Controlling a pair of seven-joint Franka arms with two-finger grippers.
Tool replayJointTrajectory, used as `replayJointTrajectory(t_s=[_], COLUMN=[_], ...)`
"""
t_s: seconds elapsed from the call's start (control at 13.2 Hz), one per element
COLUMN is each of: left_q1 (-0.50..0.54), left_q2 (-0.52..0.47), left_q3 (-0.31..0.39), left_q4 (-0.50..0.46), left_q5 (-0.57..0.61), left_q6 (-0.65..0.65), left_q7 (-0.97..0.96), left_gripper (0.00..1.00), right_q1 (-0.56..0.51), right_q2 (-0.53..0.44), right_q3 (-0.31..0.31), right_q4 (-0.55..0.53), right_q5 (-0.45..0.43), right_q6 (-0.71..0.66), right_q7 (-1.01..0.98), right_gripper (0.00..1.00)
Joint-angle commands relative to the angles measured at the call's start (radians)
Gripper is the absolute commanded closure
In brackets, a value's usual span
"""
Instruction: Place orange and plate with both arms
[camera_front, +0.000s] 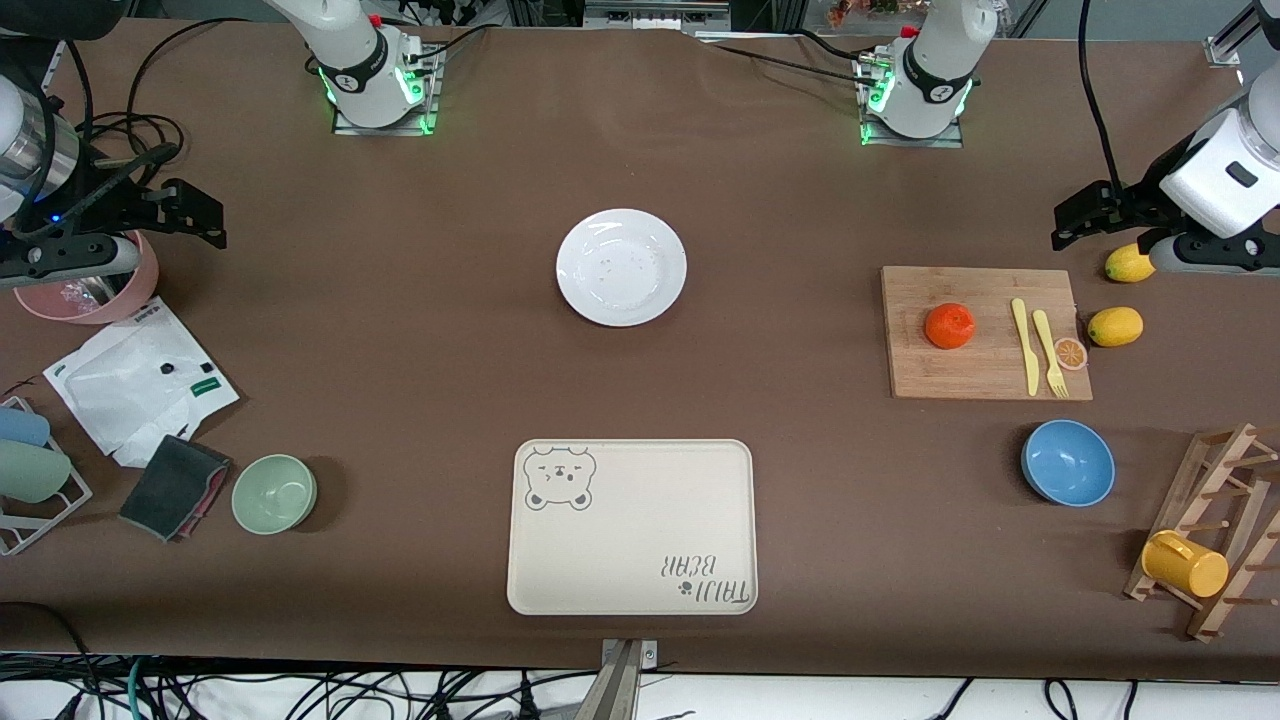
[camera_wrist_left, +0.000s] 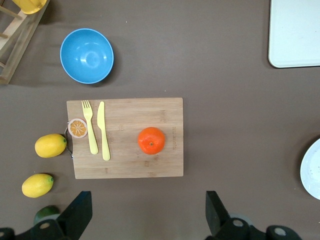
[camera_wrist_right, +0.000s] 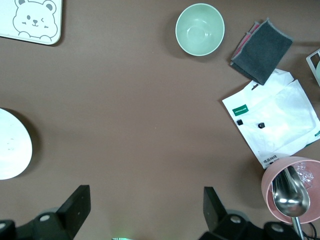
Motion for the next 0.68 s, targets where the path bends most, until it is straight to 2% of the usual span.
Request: replayJointTrajectory(t_s=[0.0,0.61], left_q1=[-0.004,-0.004], left_q2=[0.001,0.003], left_q3=[0.006,0.008], left_q4=[0.019,0.022], left_q5=[0.021,0.021], left_q6=[-0.020,-0.022], left_q7=[0.012,0.012], left_gripper=[0.00,0.00], right_q1=[-0.002,-0.002], right_q2=[-0.003,0.005], right_q3=[0.002,0.002], right_q4=[0.012,0.022], right_q5=[0.007,0.004], right_q6=[-0.028,-0.026], right_q7=[0.011,0.001], right_gripper=[0.00,0.00])
